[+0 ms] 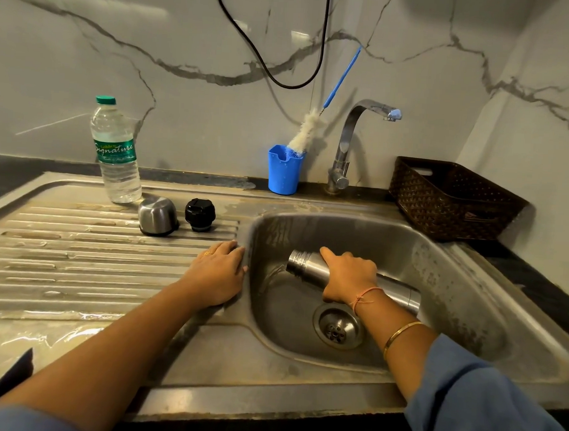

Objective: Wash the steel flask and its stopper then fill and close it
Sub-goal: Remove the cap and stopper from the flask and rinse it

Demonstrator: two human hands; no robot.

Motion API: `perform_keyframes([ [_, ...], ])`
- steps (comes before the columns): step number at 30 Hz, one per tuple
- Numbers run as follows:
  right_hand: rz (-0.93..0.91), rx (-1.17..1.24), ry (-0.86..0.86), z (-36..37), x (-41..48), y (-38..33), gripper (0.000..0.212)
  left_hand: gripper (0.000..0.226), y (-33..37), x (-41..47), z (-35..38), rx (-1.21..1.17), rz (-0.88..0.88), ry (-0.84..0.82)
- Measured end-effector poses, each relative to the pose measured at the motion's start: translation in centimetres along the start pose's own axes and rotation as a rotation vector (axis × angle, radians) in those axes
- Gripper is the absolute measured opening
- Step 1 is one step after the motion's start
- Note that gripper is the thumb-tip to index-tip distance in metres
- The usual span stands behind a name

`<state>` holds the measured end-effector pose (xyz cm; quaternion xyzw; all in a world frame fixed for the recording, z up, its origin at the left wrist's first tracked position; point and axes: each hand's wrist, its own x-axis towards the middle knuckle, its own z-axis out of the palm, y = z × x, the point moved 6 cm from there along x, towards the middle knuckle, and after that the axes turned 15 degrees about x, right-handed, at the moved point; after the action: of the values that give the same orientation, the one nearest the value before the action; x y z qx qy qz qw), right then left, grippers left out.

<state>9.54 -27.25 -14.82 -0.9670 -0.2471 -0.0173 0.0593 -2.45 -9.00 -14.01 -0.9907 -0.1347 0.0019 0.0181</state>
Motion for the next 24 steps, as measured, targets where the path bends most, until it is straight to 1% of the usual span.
perform_keyframes([
  [11, -0.03, -0.038, 0.017, 0.11, -0.31, -0.39, 0.068, 0.051, -0.19, 0.0, 0.05, -0.007, 0.009, 0.003],
  [24, -0.036, -0.051, 0.001, 0.23, -0.48, -0.49, 0.073, 0.051, -0.11, -0.07, -0.15, -0.002, 0.013, 0.001],
])
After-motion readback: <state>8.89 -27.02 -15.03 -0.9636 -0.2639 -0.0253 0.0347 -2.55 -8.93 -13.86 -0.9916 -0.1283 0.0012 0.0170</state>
